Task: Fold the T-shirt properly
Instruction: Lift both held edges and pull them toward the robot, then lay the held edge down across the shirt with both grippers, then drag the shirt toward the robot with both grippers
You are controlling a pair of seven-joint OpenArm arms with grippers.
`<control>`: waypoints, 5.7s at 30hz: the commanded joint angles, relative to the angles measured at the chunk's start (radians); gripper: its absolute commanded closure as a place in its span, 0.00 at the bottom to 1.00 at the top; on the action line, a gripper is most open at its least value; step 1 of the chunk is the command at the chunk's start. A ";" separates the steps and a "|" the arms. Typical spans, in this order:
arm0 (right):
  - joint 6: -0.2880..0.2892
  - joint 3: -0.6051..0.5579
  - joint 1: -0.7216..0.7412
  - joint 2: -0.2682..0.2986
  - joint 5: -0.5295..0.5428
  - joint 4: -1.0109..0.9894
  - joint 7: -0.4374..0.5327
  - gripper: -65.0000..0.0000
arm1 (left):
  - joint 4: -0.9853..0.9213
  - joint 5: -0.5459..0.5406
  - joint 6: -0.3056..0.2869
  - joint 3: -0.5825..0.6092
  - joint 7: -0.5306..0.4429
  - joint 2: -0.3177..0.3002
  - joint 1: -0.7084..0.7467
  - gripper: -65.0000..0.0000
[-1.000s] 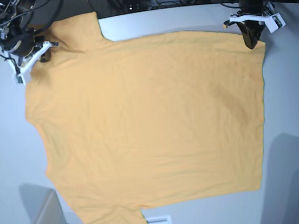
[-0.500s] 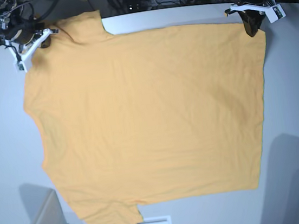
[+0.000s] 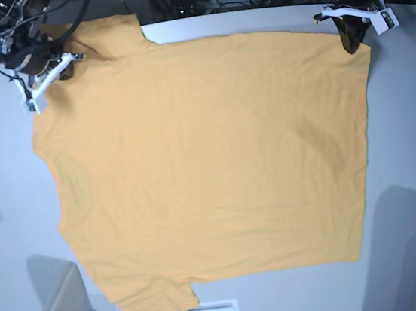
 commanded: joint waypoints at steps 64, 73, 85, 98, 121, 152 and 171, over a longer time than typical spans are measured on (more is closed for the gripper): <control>-0.099 -0.006 0.645 0.186 0.230 -0.619 0.021 1.00 | -0.167 0.005 0.122 0.004 0.146 -0.008 -0.475 1.00; -0.099 -0.008 0.688 0.220 0.229 -0.799 0.138 1.00 | -0.264 0.005 0.122 0.006 0.149 -0.008 -0.558 1.00; -0.257 -0.008 0.690 0.243 0.230 -0.842 0.178 0.54 | -0.356 0.005 0.120 -0.004 0.298 -0.007 -0.696 1.00; -0.457 -0.008 0.476 0.227 0.230 -0.400 0.305 0.57 | -0.338 -0.002 0.120 -0.007 0.294 -0.011 -0.771 0.26; -0.576 0.002 0.165 0.030 0.230 -0.306 0.508 0.42 | -0.157 -0.006 0.111 -0.249 0.301 0.139 -0.423 0.19; -0.576 -0.005 0.223 0.079 0.232 -0.438 0.592 0.43 | -0.404 -0.041 0.016 -0.238 0.385 0.157 -0.598 0.51; -0.484 0.003 0.255 0.099 0.240 -0.515 0.661 1.00 | -0.430 -0.041 0.014 -0.240 0.385 0.151 -0.600 1.00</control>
